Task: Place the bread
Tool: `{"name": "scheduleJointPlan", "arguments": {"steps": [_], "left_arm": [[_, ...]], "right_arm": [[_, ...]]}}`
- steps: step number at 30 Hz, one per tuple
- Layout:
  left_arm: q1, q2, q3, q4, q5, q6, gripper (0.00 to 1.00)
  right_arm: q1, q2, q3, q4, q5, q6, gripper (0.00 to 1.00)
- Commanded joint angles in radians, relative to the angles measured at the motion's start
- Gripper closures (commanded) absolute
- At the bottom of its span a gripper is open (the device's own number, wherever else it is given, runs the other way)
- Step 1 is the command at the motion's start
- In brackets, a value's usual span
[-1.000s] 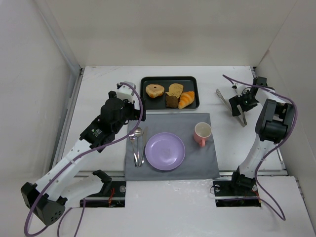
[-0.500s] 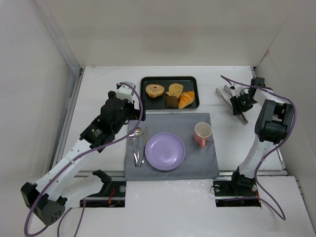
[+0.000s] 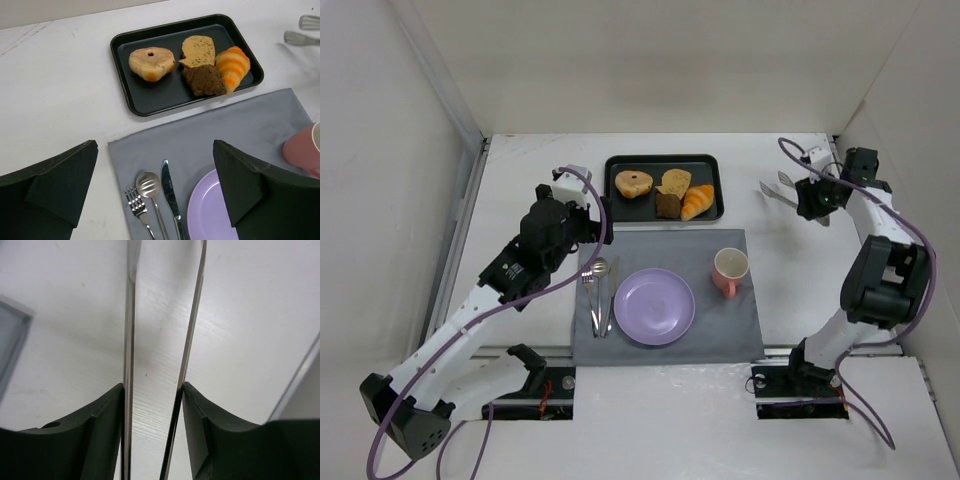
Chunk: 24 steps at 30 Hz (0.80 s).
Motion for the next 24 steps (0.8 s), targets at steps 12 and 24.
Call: {"name": "scheduleJointPlan", "arguments": {"steps": [12, 24], "left_arm": [[0.004, -0.018, 0.026, 0.032, -0.022, -0.01, 0.0], [0.004, -0.009, 0.017, 0.041, -0.051, -0.01, 0.0]], "right_arm": [[0.097, -0.332, 0.064, -0.1, -0.281, 0.091, 0.47], [0.559, -0.311, 0.091, -0.036, -0.155, 0.229, 0.47]]}}
